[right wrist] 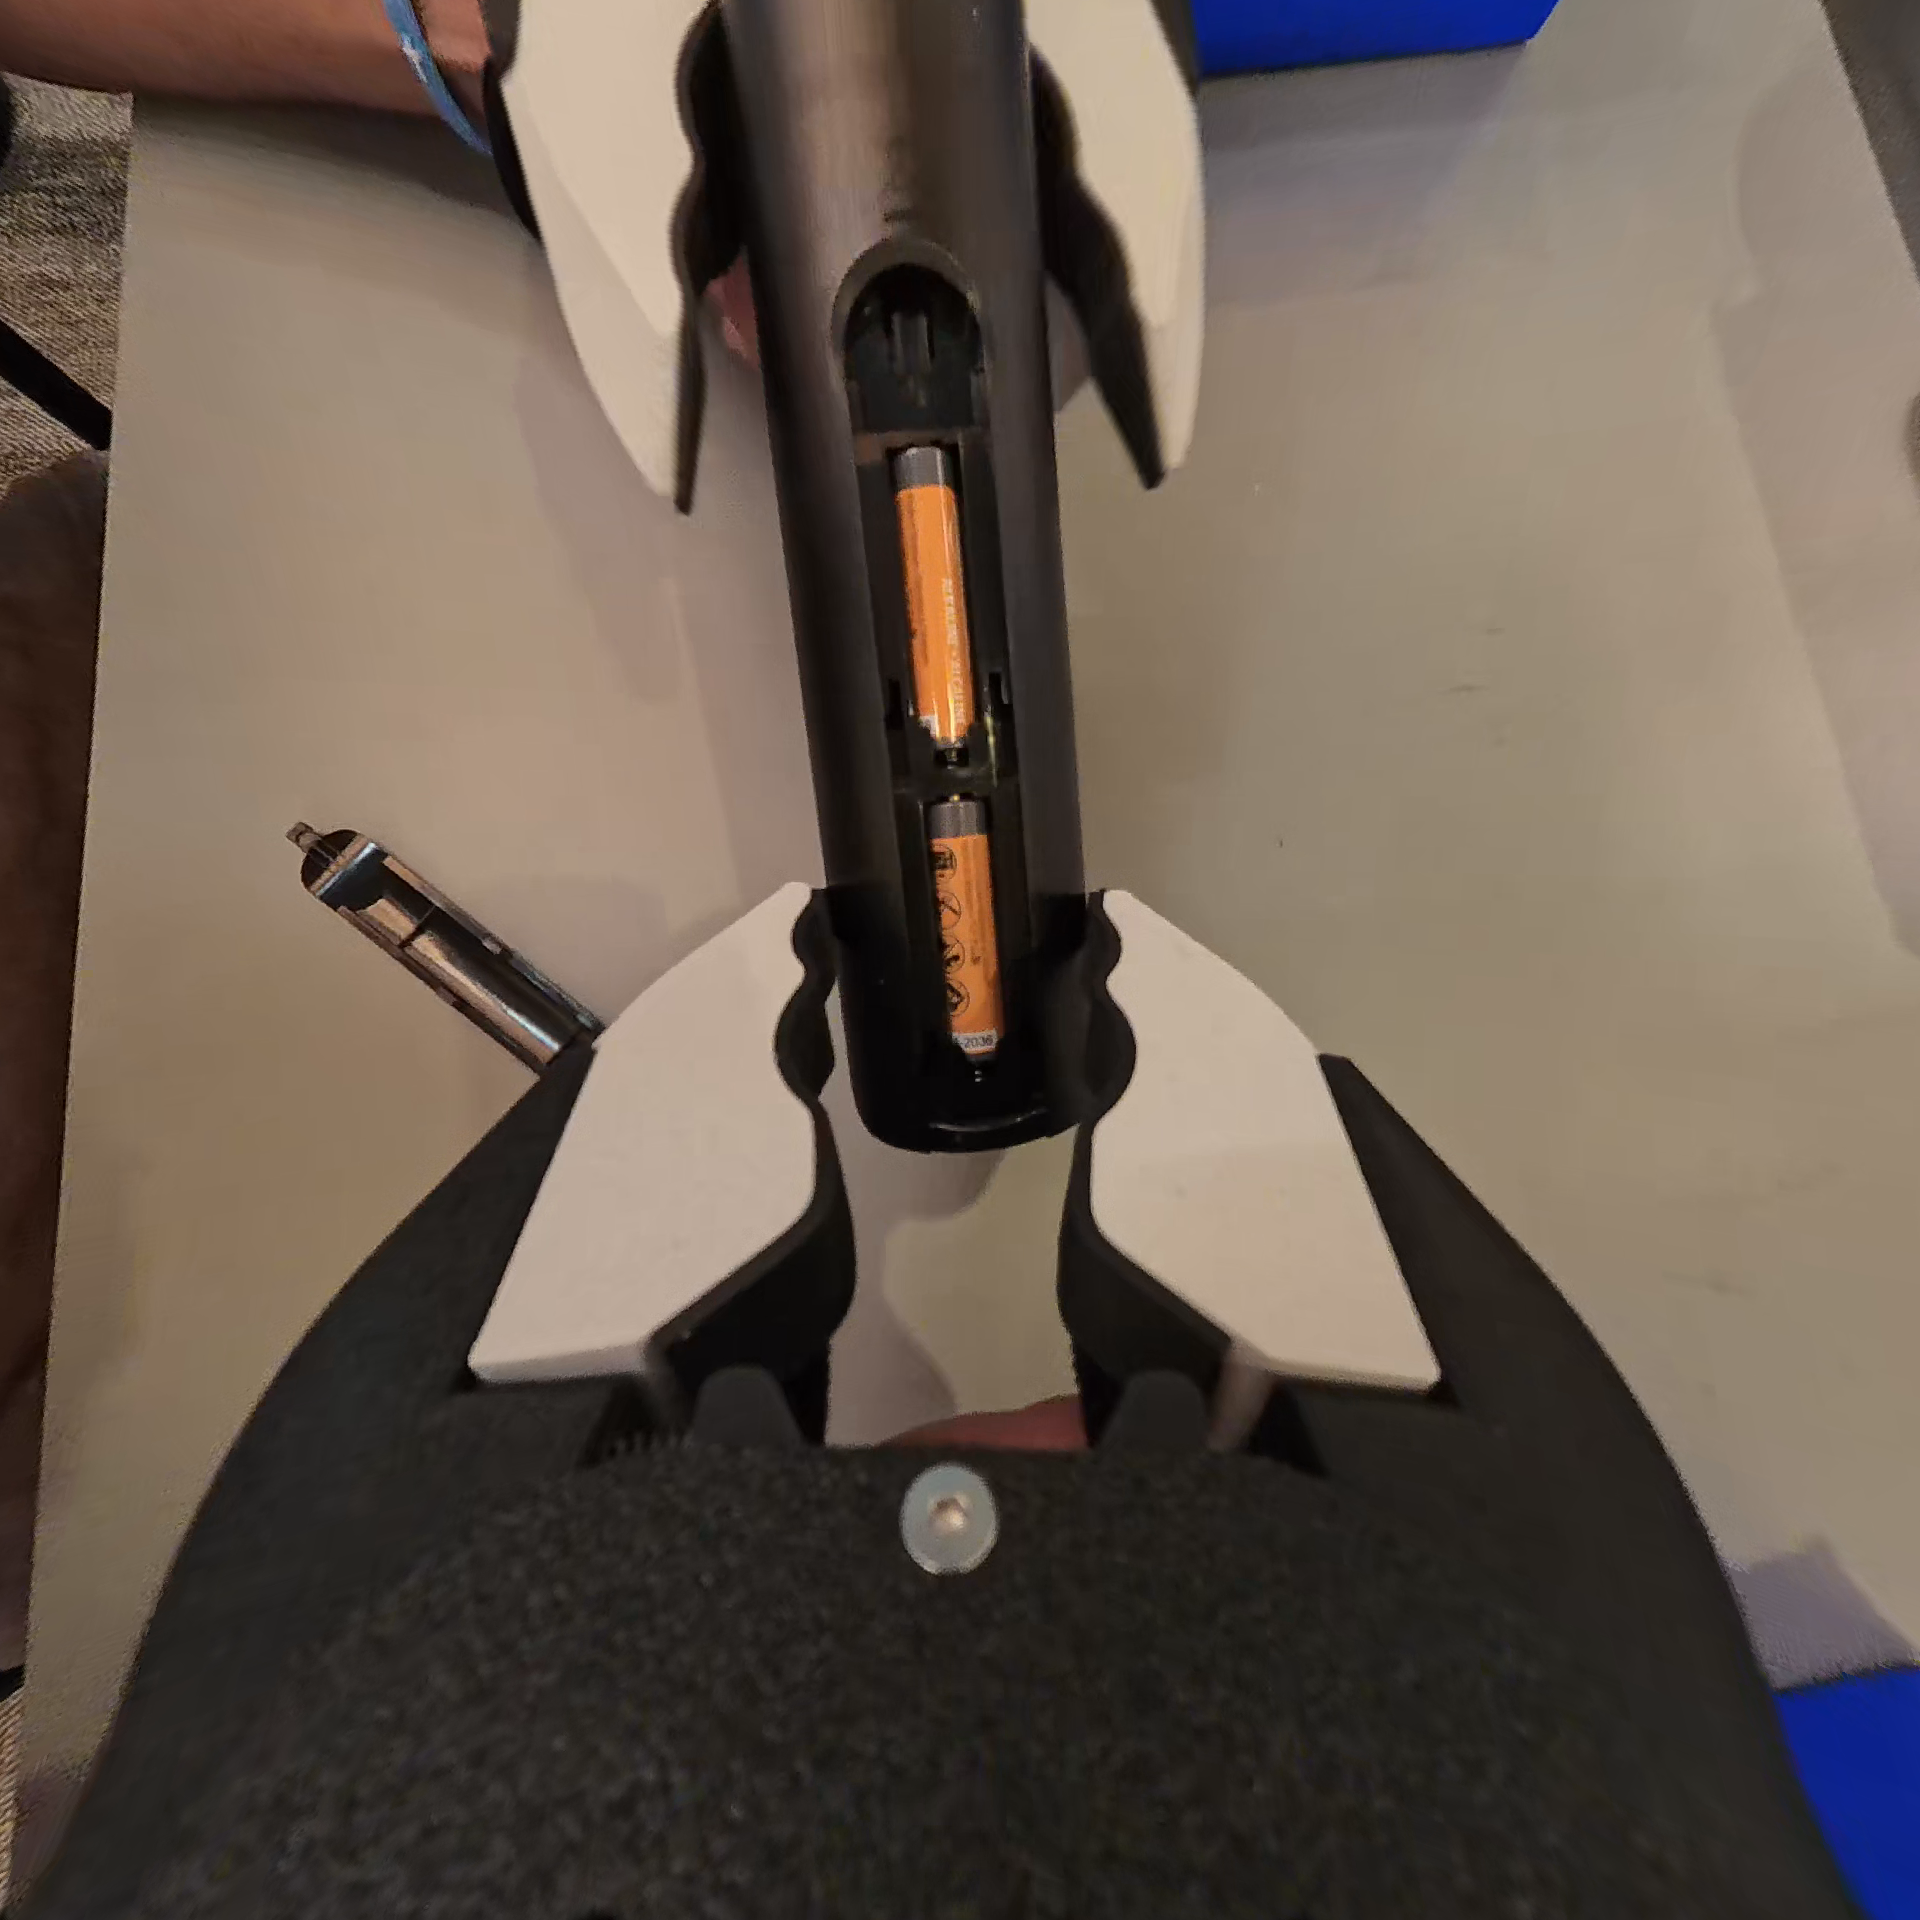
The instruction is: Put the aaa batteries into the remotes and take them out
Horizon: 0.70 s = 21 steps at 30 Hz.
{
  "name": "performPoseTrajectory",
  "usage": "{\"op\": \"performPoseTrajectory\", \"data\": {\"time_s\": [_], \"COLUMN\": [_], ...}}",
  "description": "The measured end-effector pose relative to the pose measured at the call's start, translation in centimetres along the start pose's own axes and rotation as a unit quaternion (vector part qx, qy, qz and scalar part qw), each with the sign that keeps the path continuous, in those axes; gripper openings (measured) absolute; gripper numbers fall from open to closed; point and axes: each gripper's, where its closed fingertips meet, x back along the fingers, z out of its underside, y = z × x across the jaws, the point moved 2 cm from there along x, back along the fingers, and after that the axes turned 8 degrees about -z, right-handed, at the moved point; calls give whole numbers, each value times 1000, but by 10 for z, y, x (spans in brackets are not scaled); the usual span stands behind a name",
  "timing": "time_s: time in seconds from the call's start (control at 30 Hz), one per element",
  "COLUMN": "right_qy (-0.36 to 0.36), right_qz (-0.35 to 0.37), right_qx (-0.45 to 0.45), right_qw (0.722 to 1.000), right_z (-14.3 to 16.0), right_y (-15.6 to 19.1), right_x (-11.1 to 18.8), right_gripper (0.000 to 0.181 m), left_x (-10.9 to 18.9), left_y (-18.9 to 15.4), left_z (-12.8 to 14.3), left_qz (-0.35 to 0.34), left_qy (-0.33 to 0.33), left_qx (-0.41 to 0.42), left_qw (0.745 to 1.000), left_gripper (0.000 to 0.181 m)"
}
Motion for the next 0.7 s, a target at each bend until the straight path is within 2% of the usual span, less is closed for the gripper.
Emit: {"op": "performPoseTrajectory", "data": {"time_s": [0.07, 0.23, 0.3, 0.5, 0.7], "right_qy": [-17, -35, -39, -41, -48], "right_qz": [-7, -21, -16, 15, 11], "right_qx": [-4, -8, -7, 11, 15], "right_qw": [1000, 999, 999, 999, 999], "right_z": [-2, 0, -2, -17, -18], "right_y": [1, 1, 0, 3, 6], "right_x": [-1, 2, 2, 17, 23], "right_gripper": [45, 45, 45, 45, 45], "left_x": [2, 0, 1, 2, -5], "left_y": [1, 0, -1, 3, -2], "left_z": [-3, 2, 3, 8, 23], "left_qz": [7, -1, 2, -9, -11], "left_qy": [-7, 16, 19, 46, 89], "left_qx": [15, -8, -12, -31, -58], "left_qw": [1000, 1000, 1000, 998, 994], "left_gripper": [85, 81, 74, 78, 81]}}
